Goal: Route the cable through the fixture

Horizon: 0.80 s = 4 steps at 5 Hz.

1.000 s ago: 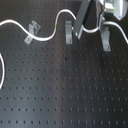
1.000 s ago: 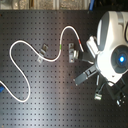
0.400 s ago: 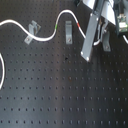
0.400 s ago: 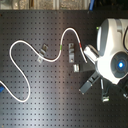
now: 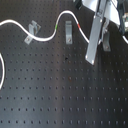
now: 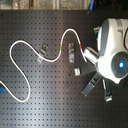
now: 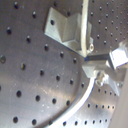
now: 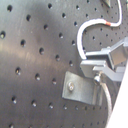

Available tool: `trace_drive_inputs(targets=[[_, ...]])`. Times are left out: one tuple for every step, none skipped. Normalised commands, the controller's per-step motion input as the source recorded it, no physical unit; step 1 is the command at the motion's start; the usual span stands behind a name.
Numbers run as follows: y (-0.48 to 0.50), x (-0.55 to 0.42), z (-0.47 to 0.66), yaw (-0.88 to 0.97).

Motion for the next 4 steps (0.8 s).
trace_drive_inputs(targets=[[0.002, 0.001, 0.01, 0.63], [0.000, 0.000, 0.00, 0.71], [-0.012, -0.009, 0.00, 0.67], [-0.208, -0.062, -0.03, 0.71]])
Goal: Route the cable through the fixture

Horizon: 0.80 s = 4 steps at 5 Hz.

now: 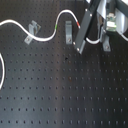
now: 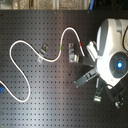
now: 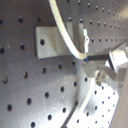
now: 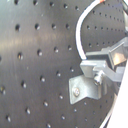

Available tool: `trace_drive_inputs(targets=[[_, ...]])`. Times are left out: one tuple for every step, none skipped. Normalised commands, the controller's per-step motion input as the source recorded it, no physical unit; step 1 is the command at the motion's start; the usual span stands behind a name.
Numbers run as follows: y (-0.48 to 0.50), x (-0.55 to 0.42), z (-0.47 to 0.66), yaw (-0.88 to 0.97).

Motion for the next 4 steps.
trace_drive_inputs(targets=[[-0.151, -0.051, -0.10, 0.38], [-0.173, 0.013, -0.02, 0.36], [-0.242, -0.035, -0.01, 0.60], [-0.188, -0.046, -0.02, 0.64]])
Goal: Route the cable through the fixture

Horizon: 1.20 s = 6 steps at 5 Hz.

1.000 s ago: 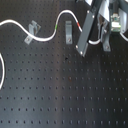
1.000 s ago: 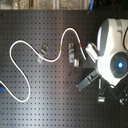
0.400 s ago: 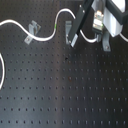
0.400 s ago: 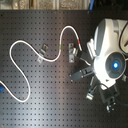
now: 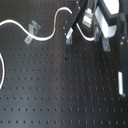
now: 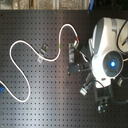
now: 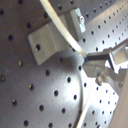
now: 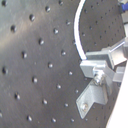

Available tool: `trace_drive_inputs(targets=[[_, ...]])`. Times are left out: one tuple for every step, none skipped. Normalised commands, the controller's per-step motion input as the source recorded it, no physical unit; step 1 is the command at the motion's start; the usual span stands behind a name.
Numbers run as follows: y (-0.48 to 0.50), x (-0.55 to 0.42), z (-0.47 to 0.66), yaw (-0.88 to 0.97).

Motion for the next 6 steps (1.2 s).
trace_drive_inputs(targets=[[-0.194, -0.067, -0.01, 0.66], [-0.153, -0.058, -0.01, 0.72], [-0.150, -0.082, 0.00, 0.71], [-0.142, -0.102, 0.00, 0.71], [-0.201, -0.134, 0.01, 0.67], [-0.303, -0.163, 0.01, 0.62]])
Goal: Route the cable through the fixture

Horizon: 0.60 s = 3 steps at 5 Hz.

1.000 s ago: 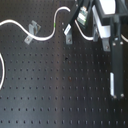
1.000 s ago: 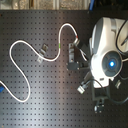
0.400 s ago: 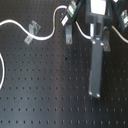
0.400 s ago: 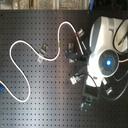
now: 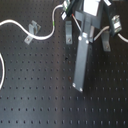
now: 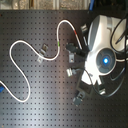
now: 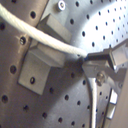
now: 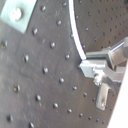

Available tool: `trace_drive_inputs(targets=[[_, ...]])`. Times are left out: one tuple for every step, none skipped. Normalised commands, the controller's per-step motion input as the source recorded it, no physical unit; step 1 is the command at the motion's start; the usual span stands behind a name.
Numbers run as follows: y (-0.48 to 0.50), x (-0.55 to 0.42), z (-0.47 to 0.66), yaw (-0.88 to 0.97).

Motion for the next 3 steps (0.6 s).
trace_drive_inputs(targets=[[-0.314, -0.233, 0.01, 0.55], [-0.260, -0.265, 0.01, 0.46], [-0.031, -0.023, 0.00, 0.00]])
